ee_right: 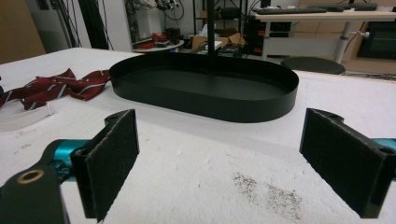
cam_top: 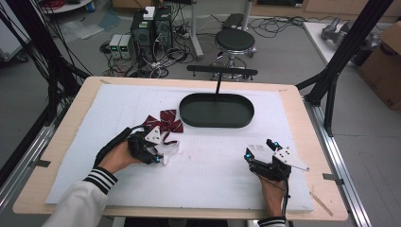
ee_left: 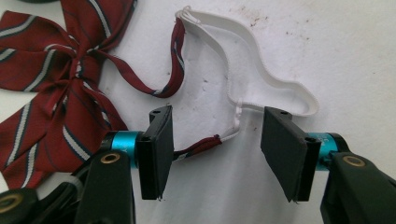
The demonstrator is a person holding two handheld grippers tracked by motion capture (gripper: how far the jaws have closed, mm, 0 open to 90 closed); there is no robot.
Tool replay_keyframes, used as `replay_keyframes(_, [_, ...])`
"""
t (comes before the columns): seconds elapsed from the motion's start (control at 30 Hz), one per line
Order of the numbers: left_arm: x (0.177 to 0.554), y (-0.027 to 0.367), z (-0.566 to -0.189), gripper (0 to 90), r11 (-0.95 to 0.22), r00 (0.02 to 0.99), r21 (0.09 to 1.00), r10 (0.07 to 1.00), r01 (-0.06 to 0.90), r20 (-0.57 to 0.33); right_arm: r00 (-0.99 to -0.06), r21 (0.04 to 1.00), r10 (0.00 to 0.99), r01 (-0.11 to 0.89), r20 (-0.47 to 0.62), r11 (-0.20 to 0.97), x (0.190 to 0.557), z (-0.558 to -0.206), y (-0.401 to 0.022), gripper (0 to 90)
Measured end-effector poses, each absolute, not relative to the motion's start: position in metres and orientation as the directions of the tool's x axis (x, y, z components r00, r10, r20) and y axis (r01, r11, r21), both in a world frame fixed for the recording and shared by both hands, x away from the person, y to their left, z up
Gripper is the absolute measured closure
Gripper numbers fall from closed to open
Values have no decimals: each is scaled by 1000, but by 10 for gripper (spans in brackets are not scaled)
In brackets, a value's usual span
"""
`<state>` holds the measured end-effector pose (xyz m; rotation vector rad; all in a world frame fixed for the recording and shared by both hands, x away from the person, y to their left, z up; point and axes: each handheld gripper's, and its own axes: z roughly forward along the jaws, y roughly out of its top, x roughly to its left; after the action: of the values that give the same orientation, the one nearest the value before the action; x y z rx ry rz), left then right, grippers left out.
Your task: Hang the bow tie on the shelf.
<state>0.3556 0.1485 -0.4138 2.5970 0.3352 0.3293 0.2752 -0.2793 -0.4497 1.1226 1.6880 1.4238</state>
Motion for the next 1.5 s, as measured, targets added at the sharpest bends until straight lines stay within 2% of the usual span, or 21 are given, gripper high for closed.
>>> replay_keyframes(0.27, [356,145,-414,526,-858,949,483,277,174,150,-414,981,909,193,49,35,275,-450,-280,108])
replay_keyframes(0.47, [357,143,-414,546,-872,951,455,272,180,146,-413,981,909,191,44,40,275,-450,-280,108])
replay_keyframes(0.67, [355,137,-413,649,-889,959,430,241,157,148,-414,981,909,188,45,37,275,-450,-280,108])
replay_keyframes(0.83, [355,132,-412,696,-900,962,409,230,152,148,-413,982,910,187,45,37,274,-450,-280,107])
replay_keyframes(1.07, [356,128,-412,827,-908,967,393,215,145,141,-414,981,909,189,48,34,274,-450,-280,108])
replay_keyframes(1.5, [359,130,-409,851,-894,950,402,276,199,144,-414,982,909,184,48,32,274,-450,-280,108])
